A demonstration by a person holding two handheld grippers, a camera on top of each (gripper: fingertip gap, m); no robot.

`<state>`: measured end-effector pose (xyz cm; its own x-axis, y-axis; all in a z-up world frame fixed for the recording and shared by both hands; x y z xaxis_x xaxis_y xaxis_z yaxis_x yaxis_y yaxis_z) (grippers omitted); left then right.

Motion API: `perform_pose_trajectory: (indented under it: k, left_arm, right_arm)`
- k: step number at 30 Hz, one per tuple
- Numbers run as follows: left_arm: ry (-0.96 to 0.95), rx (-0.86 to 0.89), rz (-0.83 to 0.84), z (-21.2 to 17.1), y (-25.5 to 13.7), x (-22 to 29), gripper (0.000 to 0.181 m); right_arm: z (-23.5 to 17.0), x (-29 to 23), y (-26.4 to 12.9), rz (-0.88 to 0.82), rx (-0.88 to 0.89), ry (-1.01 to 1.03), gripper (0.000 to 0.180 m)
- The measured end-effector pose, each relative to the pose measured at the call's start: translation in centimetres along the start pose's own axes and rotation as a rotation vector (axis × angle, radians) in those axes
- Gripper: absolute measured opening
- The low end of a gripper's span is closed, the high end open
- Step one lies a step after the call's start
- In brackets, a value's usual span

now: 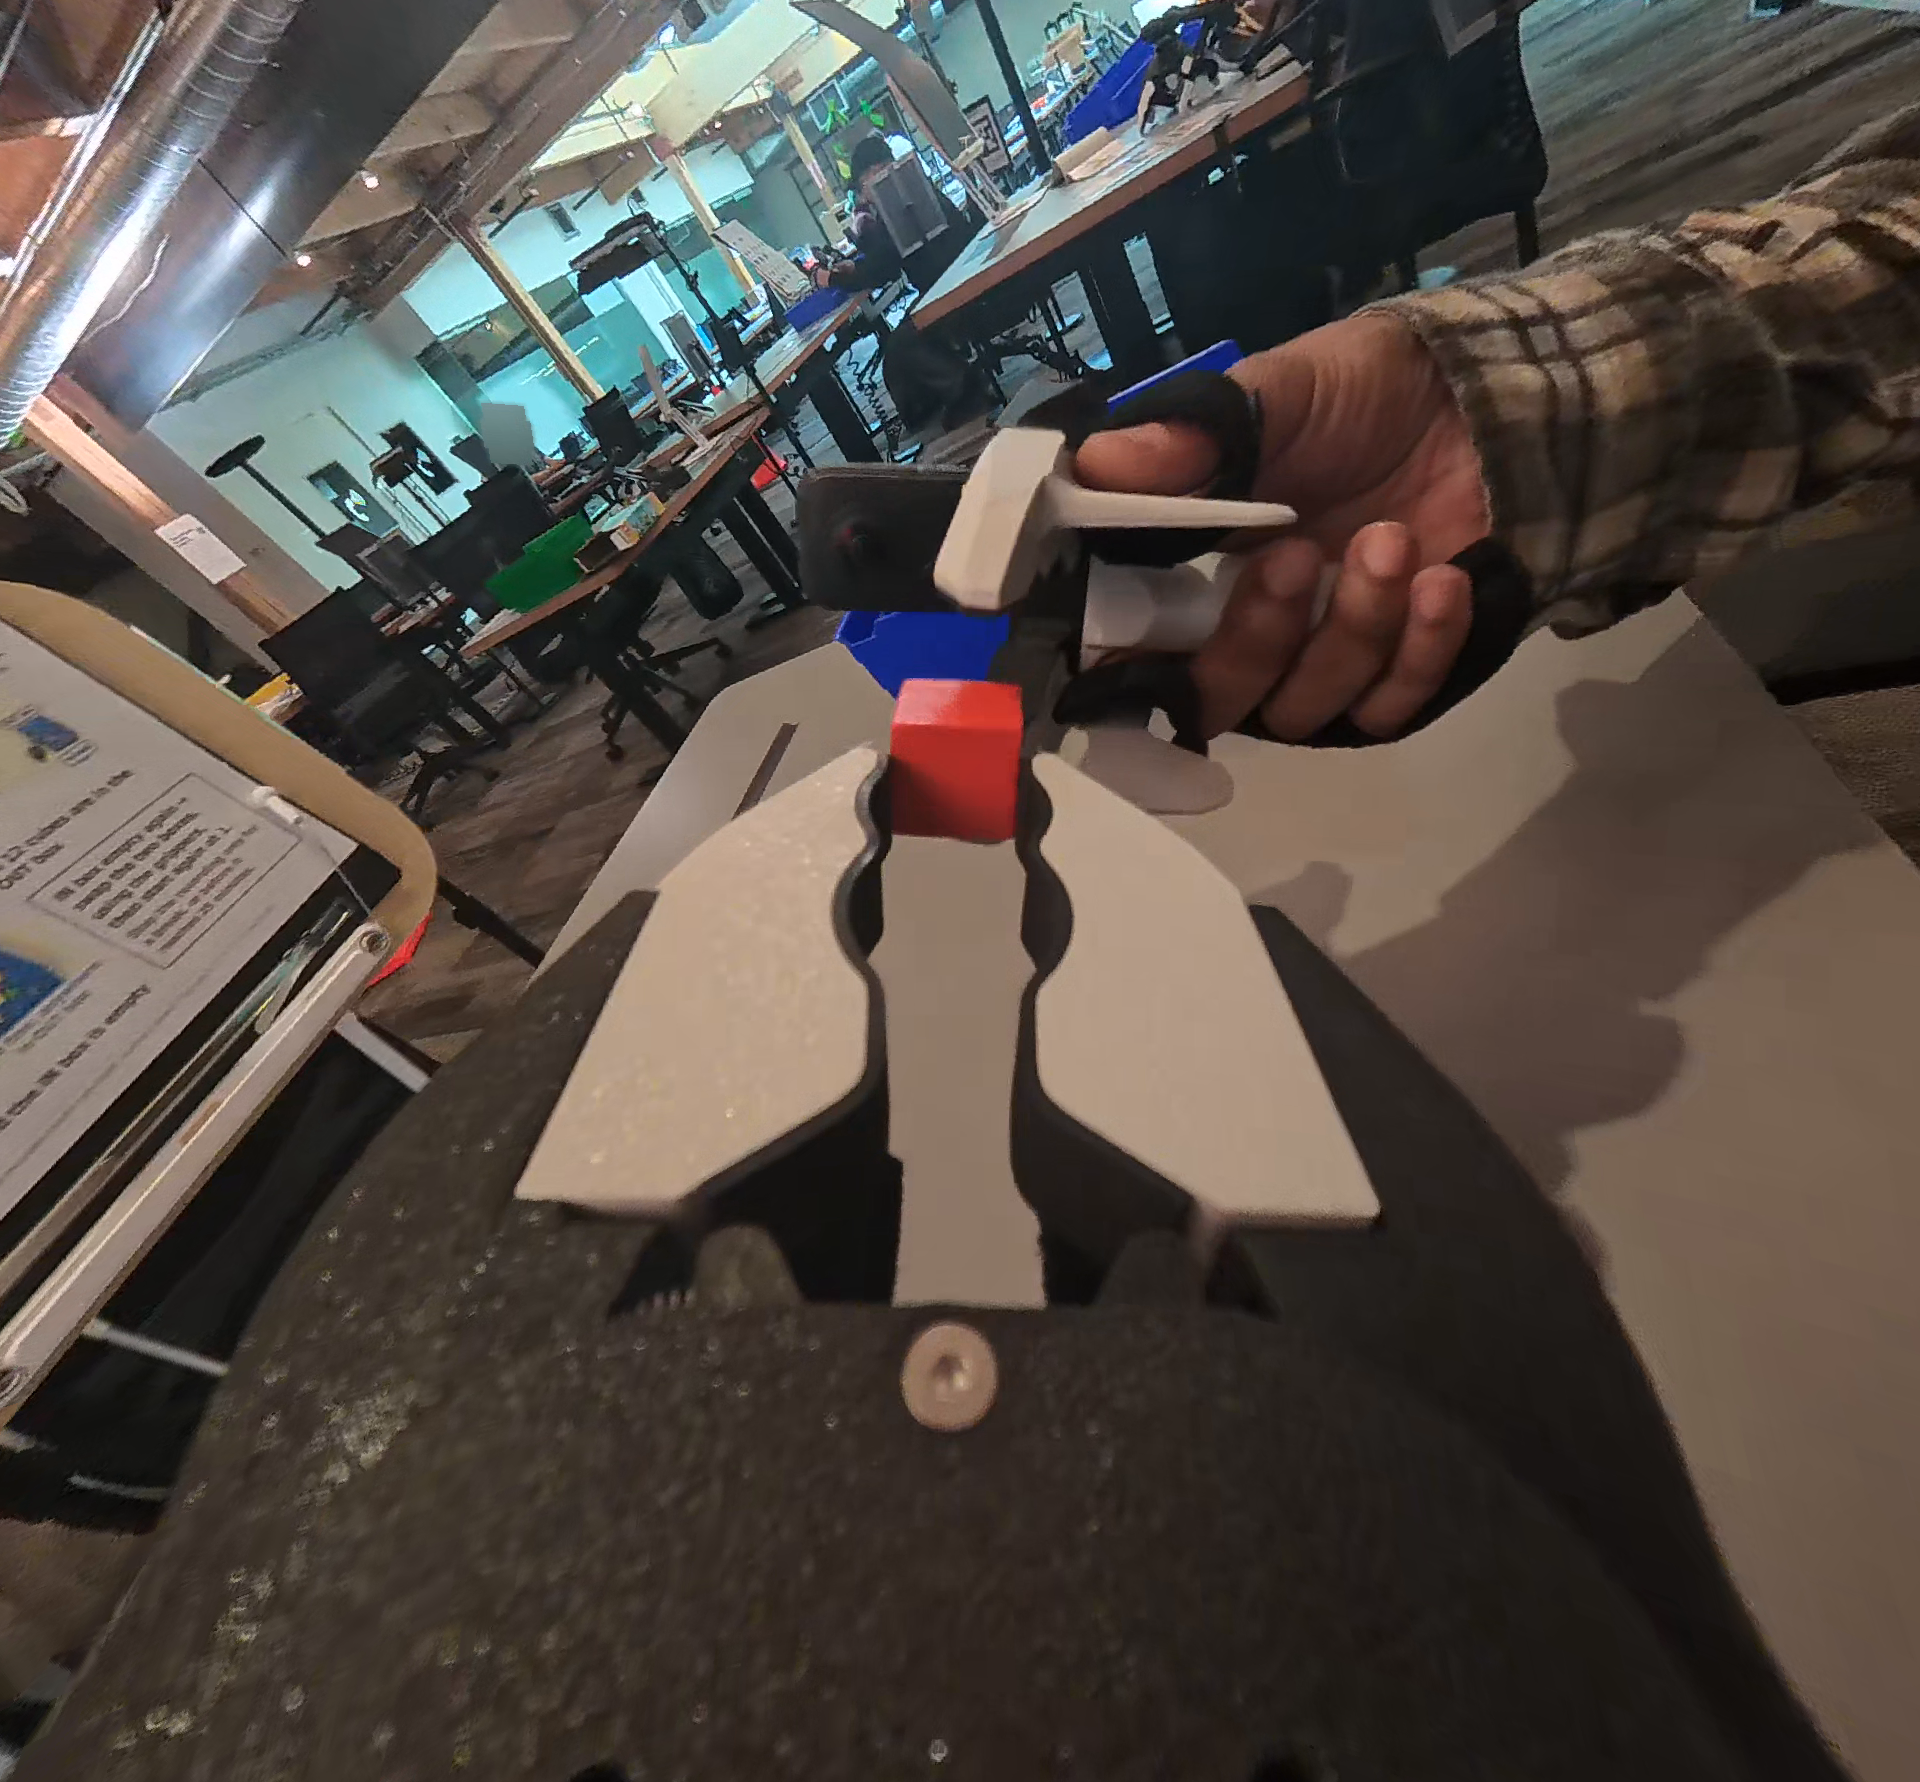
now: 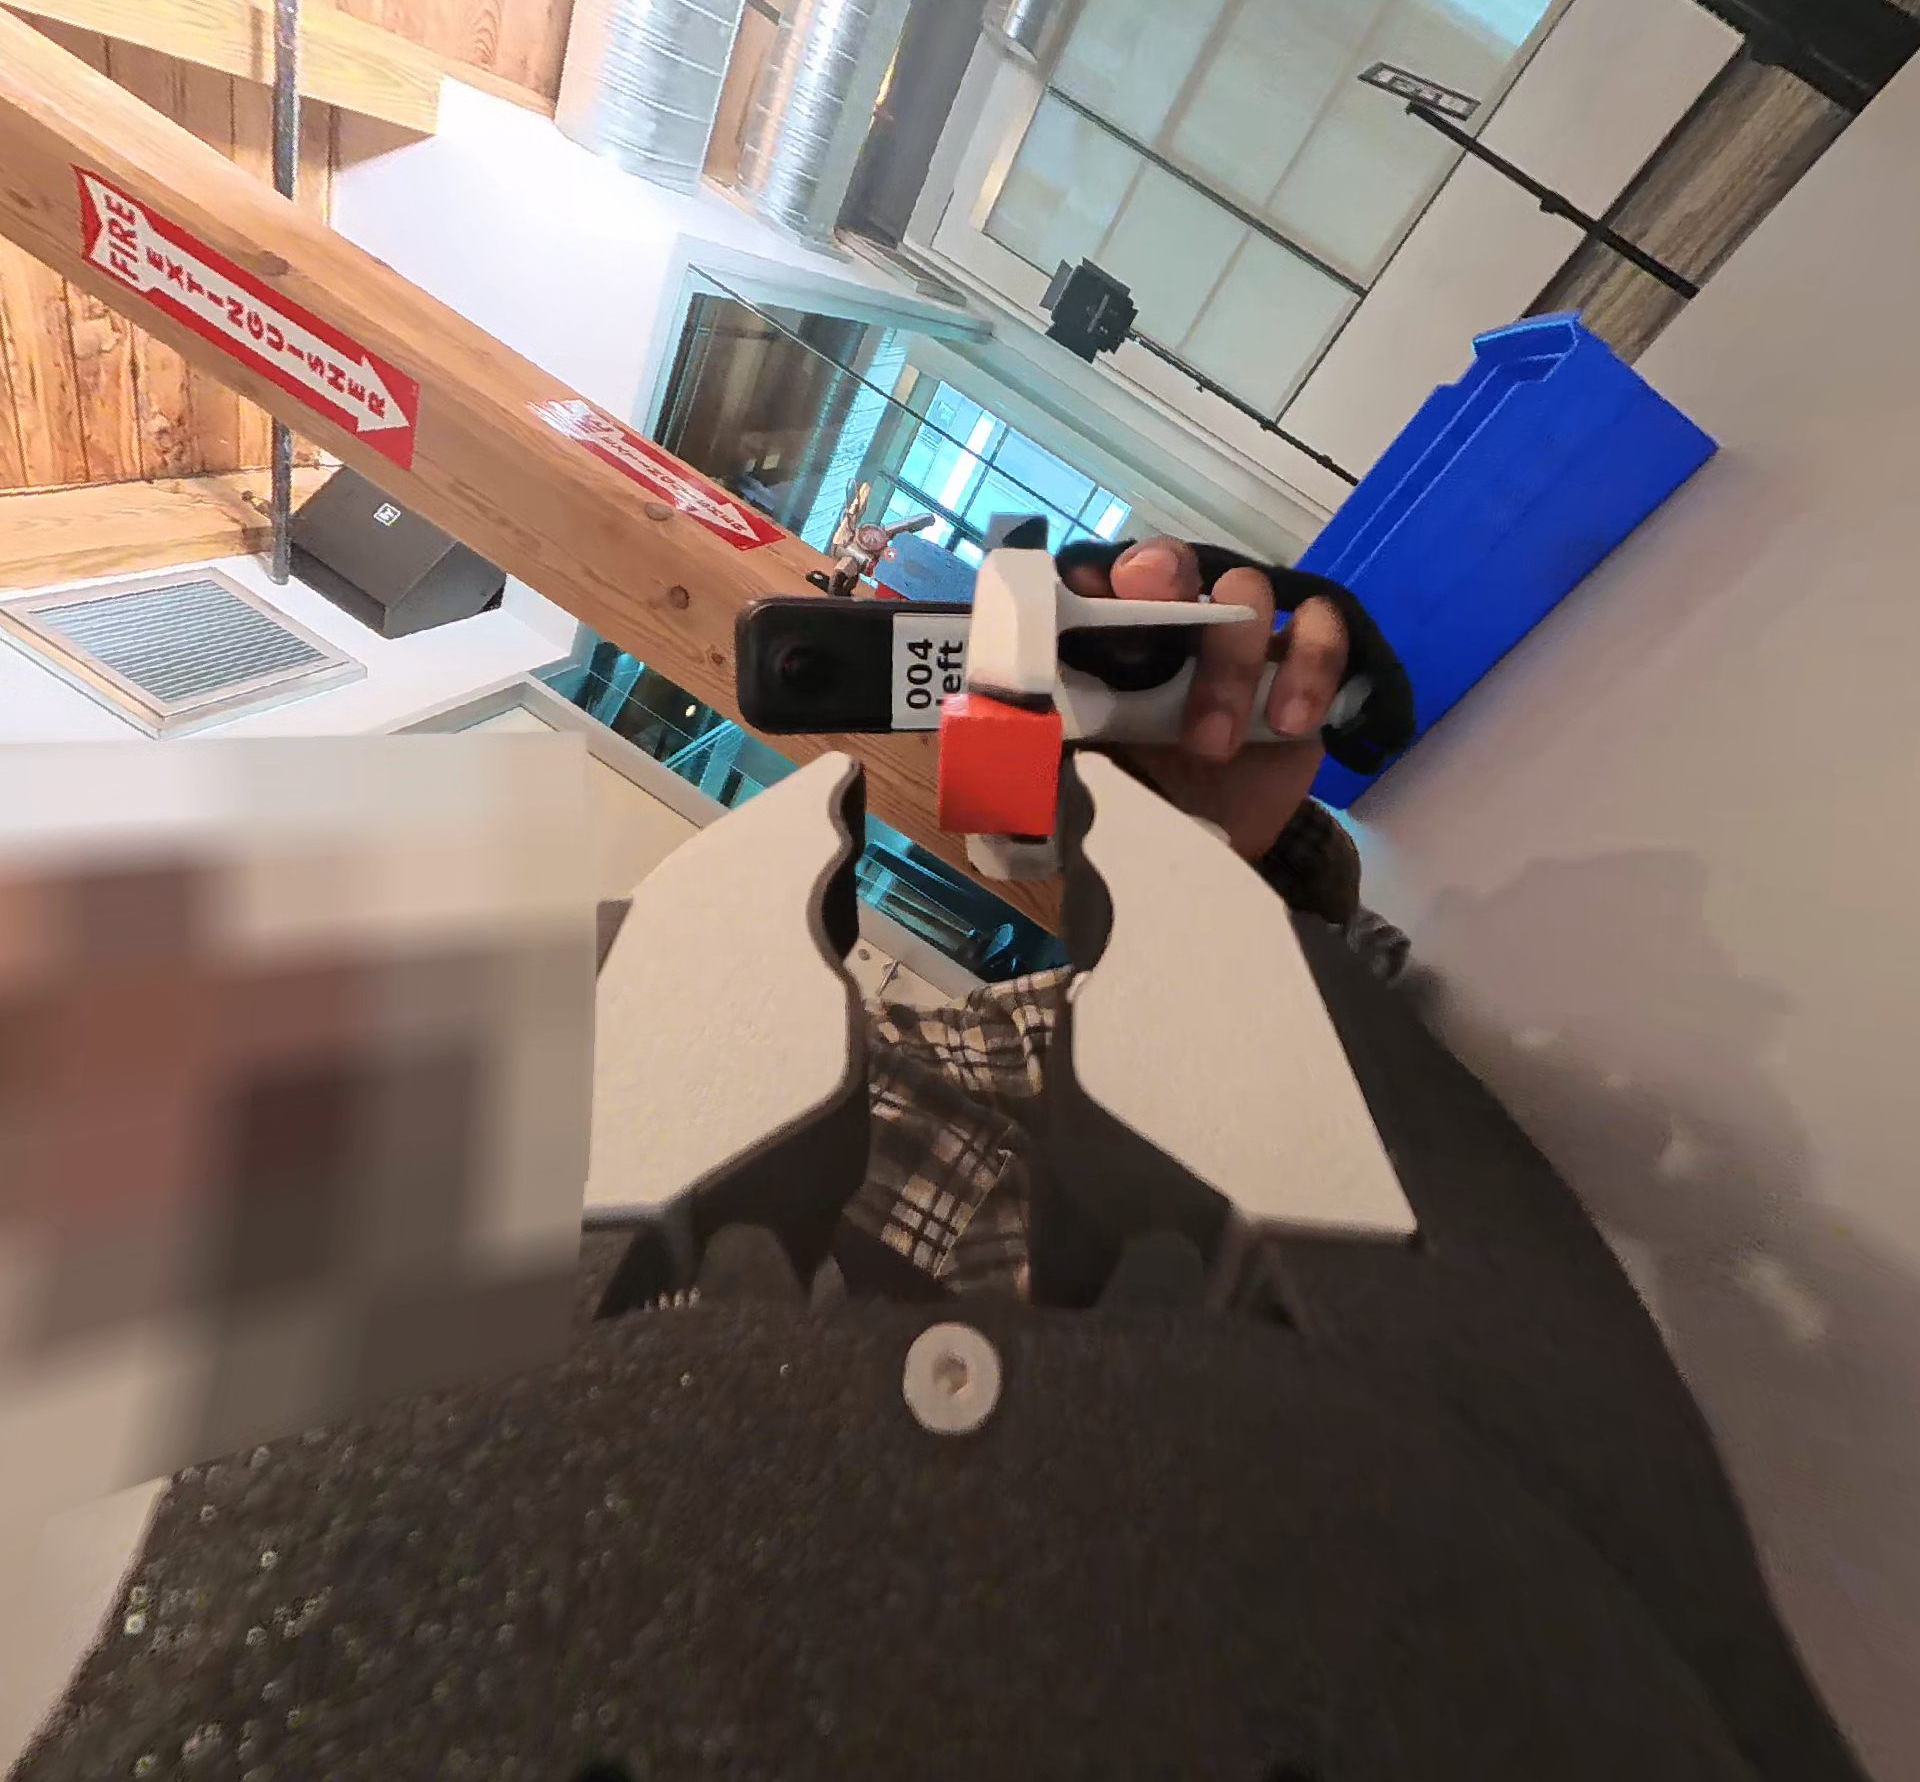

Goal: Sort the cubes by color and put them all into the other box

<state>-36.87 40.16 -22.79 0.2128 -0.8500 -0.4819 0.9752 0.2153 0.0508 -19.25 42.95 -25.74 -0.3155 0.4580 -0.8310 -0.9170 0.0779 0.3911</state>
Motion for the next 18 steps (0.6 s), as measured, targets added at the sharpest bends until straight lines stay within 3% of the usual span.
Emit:
perform_pose_trajectory:
  k: [2, 6, 9, 12, 14, 16, 18]
  left_arm:
    - [-0.006, 0.027, -0.005, -0.2, 0.7, 0.1, 0.022]
    - [-0.042, -0.006, -0.004, -1.1, 1.7, 0.5, 0.022]
    - [-0.101, -0.014, 0.024, -1.8, 1.2, 0.6, 0.045]
    - [-0.158, -0.041, 0.047, -3.5, -0.2, 0.7, 0.061]
    - [-0.201, -0.065, 0.058, -4.8, -0.8, 0.6, 0.060]
    - [-0.248, -0.089, 0.055, -5.2, -0.8, 0.3, 0.064]
    - [-0.246, -0.096, 0.061, -5.2, -0.8, 0.2, 0.061]
  right_arm:
    - [0.1, 0.0, -0.6, -0.027, -0.001, -0.006, 0.021]
    - [0.7, -0.5, -2.5, -0.117, -0.014, -0.034, 0.021]
    - [3.5, -3.4, -6.8, -0.289, 0.001, -0.149, 0.021]
    - [8.9, -7.6, -14.8, -0.836, -0.023, -0.491, 0.021]
    - [12.2, -9.4, -21.2, -1.284, -0.092, -0.588, 0.021]
    - [14.1, -9.3, -26.8, -1.587, -0.187, -0.517, 0.021]
    - [14.4, -7.4, -30.3, -1.682, -0.260, -0.357, 0.022]
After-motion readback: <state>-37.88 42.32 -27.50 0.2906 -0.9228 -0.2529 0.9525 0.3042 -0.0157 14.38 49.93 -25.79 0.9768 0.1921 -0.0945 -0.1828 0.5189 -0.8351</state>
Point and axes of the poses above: each gripper's, where its closed fingertips meet, y out along the fingers, z out of its top, x = y × z across the jaws, the point moved 10 cm from there along -y, back along the fingers, and after that the axes turned 10 degrees about x, right-handed, at the moved point
